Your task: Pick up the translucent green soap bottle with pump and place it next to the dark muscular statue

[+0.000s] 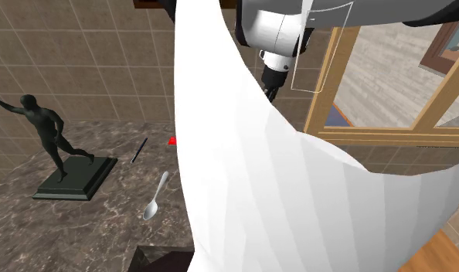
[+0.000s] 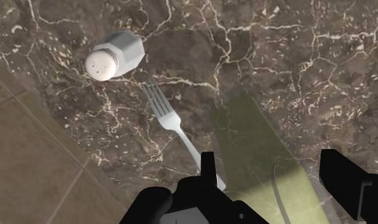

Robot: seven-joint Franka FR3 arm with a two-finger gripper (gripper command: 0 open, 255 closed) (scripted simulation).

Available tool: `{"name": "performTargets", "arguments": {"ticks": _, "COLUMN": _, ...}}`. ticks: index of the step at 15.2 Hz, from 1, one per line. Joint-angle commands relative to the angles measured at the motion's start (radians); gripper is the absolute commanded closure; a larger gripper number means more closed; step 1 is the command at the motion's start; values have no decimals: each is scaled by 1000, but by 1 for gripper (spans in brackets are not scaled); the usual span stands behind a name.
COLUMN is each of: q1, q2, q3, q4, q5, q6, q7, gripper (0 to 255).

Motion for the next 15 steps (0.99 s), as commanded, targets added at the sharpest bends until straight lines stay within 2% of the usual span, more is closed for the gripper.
{"name": "performTargets", "arguments": {"ticks": 1, "q1": 3, "q2": -16, "q3": 2, "q4": 17, "q5": -18, "q6": -24, "q7": 18, "gripper": 255}}
{"name": "performTargets", "arguments": {"ticks": 15, "q1": 7, "q2": -94, "q3": 20, "q4": 154, "q5": -96, "q6": -194, "q7": 99, "gripper": 255}}
